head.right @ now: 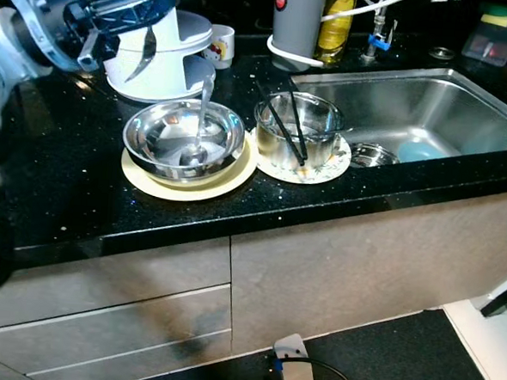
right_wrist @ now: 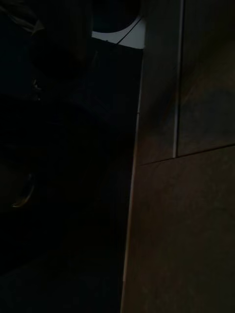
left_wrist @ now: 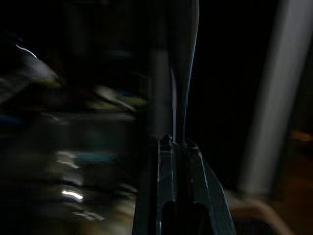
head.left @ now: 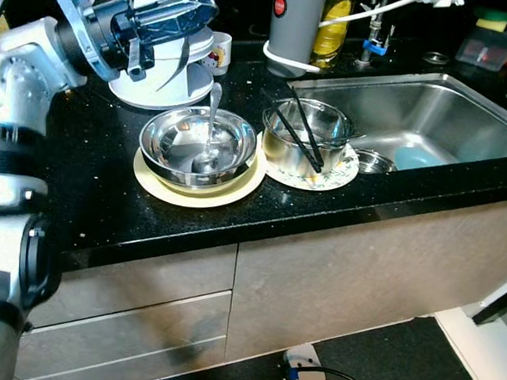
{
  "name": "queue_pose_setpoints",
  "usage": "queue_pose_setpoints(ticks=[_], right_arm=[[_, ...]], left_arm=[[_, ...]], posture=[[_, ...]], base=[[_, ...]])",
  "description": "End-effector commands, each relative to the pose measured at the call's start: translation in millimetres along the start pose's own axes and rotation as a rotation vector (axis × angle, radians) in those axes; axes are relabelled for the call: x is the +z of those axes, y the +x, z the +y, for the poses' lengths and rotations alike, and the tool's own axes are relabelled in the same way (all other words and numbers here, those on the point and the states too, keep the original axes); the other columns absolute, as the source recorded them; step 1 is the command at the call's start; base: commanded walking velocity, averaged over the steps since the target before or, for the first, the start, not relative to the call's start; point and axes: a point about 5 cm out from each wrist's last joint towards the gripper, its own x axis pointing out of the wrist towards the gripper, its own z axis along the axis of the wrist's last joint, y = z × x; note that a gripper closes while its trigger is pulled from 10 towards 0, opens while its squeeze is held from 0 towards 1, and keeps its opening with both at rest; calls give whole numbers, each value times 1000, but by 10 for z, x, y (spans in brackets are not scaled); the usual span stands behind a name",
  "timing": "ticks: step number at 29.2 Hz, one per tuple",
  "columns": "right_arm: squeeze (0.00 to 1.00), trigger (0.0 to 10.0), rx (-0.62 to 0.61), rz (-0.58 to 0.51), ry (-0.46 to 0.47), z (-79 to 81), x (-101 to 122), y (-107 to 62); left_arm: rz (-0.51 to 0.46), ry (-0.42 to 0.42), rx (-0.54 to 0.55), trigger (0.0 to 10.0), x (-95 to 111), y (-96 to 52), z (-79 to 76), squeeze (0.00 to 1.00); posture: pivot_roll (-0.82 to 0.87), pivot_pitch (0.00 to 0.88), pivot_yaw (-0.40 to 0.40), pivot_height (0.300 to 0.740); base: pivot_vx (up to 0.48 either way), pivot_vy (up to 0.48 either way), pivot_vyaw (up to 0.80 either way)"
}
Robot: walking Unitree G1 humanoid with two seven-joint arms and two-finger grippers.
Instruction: Kitchen organization
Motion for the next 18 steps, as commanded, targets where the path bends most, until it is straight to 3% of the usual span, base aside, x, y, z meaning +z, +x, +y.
queue_pose_setpoints(ticks=[1, 5, 8, 10, 11, 13, 18], right_arm=[[0, 10000, 7, 34, 12, 29, -99, -36], [0, 10000, 9, 37, 13, 31, -108, -41], [0, 10000, 13, 38, 11, 26, -109, -42], [0, 10000, 13, 38, 11, 26, -109, -42], [0, 10000, 13, 37, 10, 24, -104, -40], [0, 10000, 13, 37, 10, 24, -104, -40], [0, 10000, 13, 37, 11, 23, -101, -38]], left_arm=[[59, -73, -110, 0, -104, 26, -204, 0], [130, -143, -149, 0, -284, -5, -345, 0], [336, -222, -127, 0, -836, -39, -582, 0], [336, -222, -127, 0, -836, -39, -582, 0], [462, -235, -105, 0, -1144, -34, -716, 0], [462, -235, -105, 0, -1144, -34, -716, 0], [756, -234, -32, 0, -1647, -129, -960, 0]], posture=[[27, 153, -13, 740], [30, 159, -17, 740], [33, 163, -20, 740], [33, 163, -20, 740], [33, 165, -19, 740], [33, 165, -19, 740], [33, 165, -19, 740]], base=[[0, 0, 0], [0, 0, 0], [0, 0, 0], [0, 0, 0], [0, 0, 0], [0, 0, 0], [0, 0, 0]])
